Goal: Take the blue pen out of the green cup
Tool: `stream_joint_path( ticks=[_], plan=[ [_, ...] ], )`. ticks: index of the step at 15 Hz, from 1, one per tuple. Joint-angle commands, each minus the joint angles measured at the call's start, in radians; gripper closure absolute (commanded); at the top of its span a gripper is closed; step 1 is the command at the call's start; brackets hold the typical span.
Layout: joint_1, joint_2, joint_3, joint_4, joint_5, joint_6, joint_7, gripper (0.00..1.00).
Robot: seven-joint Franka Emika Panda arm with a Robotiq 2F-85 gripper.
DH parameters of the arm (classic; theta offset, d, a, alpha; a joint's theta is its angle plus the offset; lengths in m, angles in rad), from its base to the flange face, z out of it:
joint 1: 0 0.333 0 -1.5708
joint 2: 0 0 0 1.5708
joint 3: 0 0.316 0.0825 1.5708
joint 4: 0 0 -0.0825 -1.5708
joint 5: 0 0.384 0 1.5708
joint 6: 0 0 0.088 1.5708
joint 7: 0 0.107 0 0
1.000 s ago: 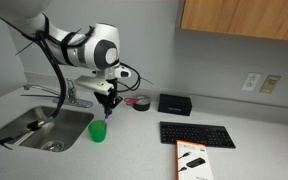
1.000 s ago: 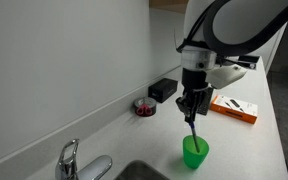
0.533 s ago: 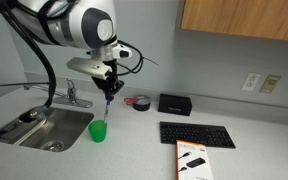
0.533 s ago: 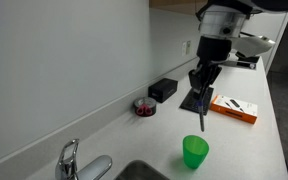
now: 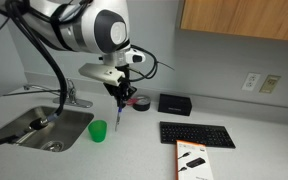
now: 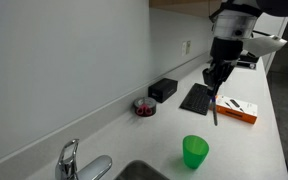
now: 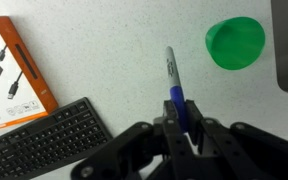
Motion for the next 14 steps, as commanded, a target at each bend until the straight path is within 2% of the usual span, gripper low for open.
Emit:
stream_joint_path(
  ticks=[1,4,5,10,14],
  plan=[
    [-0.002,0.002,0.002,0.001,0.001,-0.003,-0.001,0.85],
    [-0.002,0.003,0.002,0.001,0.001,-0.003,-0.001,0.85],
    [0.004,0.044,0.007,0.033,0.014,0.003,0.011,0.96],
    [0.013,0.273,0.015,0.191,0.006,-0.017,0.072,0.96],
    [0.022,0.446,0.002,0.324,0.026,-0.029,0.071,0.96]
  ],
)
